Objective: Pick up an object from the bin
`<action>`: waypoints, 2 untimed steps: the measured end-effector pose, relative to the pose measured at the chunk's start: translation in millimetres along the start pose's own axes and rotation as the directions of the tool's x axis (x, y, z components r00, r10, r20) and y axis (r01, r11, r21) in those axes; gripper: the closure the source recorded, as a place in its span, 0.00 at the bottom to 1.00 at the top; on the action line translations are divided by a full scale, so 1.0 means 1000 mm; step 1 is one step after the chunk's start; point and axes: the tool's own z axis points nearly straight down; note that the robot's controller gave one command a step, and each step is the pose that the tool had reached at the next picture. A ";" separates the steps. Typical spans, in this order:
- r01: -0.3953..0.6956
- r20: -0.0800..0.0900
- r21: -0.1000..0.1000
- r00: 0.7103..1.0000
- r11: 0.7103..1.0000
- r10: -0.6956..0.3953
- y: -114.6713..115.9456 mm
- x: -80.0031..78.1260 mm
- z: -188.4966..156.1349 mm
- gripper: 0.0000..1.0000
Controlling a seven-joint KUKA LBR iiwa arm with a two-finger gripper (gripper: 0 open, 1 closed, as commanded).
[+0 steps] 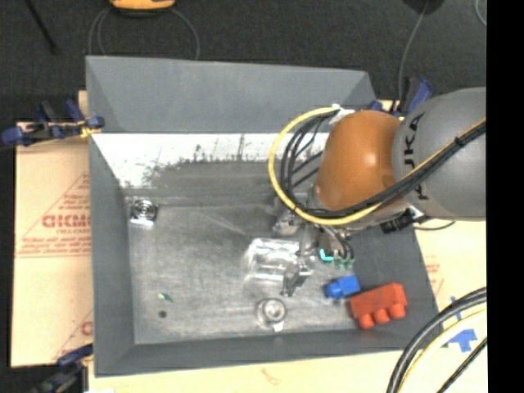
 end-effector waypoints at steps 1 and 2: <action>-0.080 0.010 -0.004 0.997 0.997 0.080 0.014 -0.023 0.073 0.00; -0.080 0.017 -0.004 0.997 0.997 0.080 0.014 -0.025 0.068 1.00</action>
Offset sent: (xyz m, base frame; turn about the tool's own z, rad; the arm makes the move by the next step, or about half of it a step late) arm 0.0206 0.0138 -0.0711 0.0813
